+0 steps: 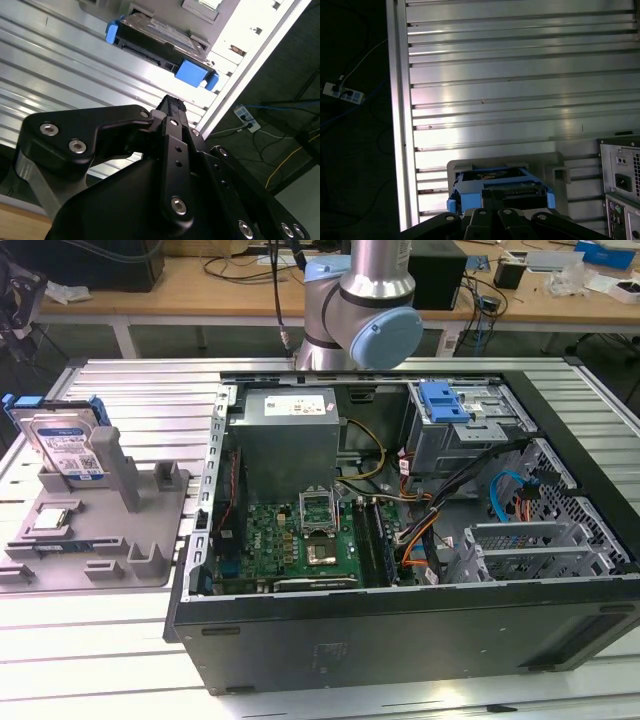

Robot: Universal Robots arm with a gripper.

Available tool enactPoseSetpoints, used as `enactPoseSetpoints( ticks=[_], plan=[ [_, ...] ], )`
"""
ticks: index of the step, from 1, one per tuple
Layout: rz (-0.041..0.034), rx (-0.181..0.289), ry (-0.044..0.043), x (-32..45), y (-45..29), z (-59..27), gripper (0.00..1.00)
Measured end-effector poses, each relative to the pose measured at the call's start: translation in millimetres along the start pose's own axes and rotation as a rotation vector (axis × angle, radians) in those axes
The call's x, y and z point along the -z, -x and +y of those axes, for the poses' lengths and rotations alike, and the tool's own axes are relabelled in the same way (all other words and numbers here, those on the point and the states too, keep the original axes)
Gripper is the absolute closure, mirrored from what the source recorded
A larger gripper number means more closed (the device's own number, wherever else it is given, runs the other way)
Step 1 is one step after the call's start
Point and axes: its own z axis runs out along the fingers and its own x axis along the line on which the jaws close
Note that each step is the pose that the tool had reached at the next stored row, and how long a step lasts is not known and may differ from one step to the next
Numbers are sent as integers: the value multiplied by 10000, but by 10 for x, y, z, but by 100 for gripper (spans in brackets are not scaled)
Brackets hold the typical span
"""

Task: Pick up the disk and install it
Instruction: 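Pick up the disk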

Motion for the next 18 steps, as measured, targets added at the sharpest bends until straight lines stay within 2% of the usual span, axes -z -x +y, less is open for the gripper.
enactPoseSetpoints(
  ticks=[6, 7, 9, 11, 13, 16, 18],
  plan=[
    [1, 2, 0, 0, 0, 0, 89],
    [29, 4, -1, -1, 3, -1, 89],
    [372, 76, -27, -1, 64, -8, 89],
    [506, 178, -36, -1, 72, -8, 89],
    [564, 419, -43, -2, 71, -7, 89],
    [611, 1085, -54, -1, 72, -9, 89],
    [639, 1717, -58, -1, 72, -8, 89]
  ],
)
